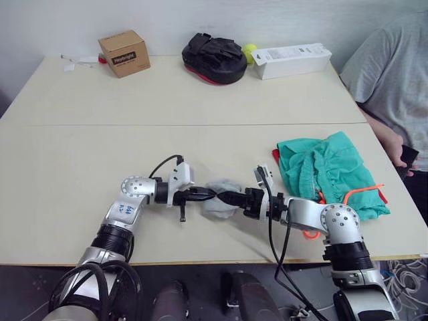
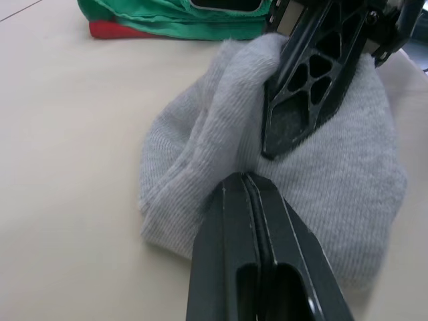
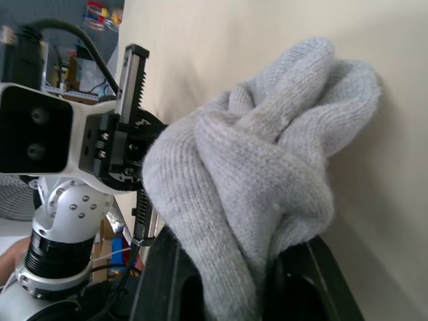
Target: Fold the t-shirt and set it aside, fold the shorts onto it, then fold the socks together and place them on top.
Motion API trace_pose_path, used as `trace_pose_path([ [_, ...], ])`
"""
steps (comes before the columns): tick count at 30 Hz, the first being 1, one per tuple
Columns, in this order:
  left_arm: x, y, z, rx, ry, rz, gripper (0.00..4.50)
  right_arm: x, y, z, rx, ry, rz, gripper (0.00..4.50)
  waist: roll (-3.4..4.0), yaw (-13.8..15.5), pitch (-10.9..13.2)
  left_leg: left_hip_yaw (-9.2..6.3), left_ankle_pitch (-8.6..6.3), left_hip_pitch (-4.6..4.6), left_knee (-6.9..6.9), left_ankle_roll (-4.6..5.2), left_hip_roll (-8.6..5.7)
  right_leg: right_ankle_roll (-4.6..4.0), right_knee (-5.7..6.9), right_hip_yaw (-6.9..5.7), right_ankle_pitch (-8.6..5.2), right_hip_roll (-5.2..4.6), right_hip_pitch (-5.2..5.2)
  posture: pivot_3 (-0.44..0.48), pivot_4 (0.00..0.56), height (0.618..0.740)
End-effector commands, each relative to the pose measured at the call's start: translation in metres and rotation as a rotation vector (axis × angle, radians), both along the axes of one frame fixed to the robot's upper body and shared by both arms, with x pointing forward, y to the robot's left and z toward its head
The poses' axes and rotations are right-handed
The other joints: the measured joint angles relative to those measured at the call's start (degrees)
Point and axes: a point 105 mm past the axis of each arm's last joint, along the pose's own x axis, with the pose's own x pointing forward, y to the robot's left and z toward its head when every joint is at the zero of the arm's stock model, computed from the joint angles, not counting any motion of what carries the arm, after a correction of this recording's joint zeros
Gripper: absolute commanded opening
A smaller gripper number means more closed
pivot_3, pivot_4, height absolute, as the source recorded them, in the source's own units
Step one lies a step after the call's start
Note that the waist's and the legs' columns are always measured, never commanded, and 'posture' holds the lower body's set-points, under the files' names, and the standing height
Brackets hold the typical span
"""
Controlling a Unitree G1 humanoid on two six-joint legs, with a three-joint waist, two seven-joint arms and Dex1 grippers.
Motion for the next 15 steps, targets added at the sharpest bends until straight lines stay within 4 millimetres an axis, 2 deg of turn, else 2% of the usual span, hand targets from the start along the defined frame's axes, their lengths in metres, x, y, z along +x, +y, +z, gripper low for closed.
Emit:
trace_pose_path([
  [1,-0.008,0.004,0.002,-0.049,0.06,-0.009,0.0,0.0,-0.007,-0.01,-0.019,0.033,-0.036,0.31,-0.02,0.01,-0.01,0.0,0.0,0.0,0.0,0.0,0.0,0.0,0.0,0.0,0.0,-0.01,0.0,0.0,0.15,0.74],
  [2,-0.011,0.004,0.006,-0.082,0.095,-0.023,0.0,0.0,-0.007,-0.009,-0.018,0.03,-0.036,0.31,-0.02,-0.06,-0.01,0.0,0.0,-0.01,-0.01,0.0,0.0,0.0,0.0,0.0,0.0,-0.01,0.0,0.0,0.15,0.74],
  [5,-0.015,0.006,0.03,-0.176,0.113,-0.002,0.61,-0.003,-0.012,0.003,0.01,-0.005,-0.036,0.31,0.0,-0.11,0.01,-0.02,0.0,-0.07,-0.06,0.0,0.0,-0.01,-0.01,-0.01,0.0,0.0,-0.07,0.0,0.15,0.74],
  [7,-0.023,0.009,0.04,-0.179,0.074,-0.03,1.25,-0.007,-0.018,0.012,0.029,-0.029,-0.035,0.31,0.07,0.03,0.05,-0.04,0.0,-0.2,-0.06,-0.01,0.0,0.0,-0.05,-0.03,-0.01,0.0,-0.16,0.0,0.15,0.74],
  [11,-0.04,0.022,0.061,-0.181,0.01,-0.05,2.57,-0.02,-0.043,0.029,0.045,-0.057,-0.08,0.31,0.19,0.33,0.12,-0.02,-0.04,-0.3,-0.06,-0.05,-0.01,0.0,-0.23,-0.03,-0.01,-0.01,-0.17,0.0,0.15,0.74],
  [15,-0.055,0.031,0.072,-0.193,-0.014,-0.041,3.87,-0.038,-0.068,0.054,0.079,-0.106,-0.16,0.31,0.25,0.45,0.17,-0.02,-0.12,-0.37,-0.08,-0.11,-0.01,0.15,-0.36,-0.02,-0.1,0.0,-0.19,0.0,0.15,0.74],
])
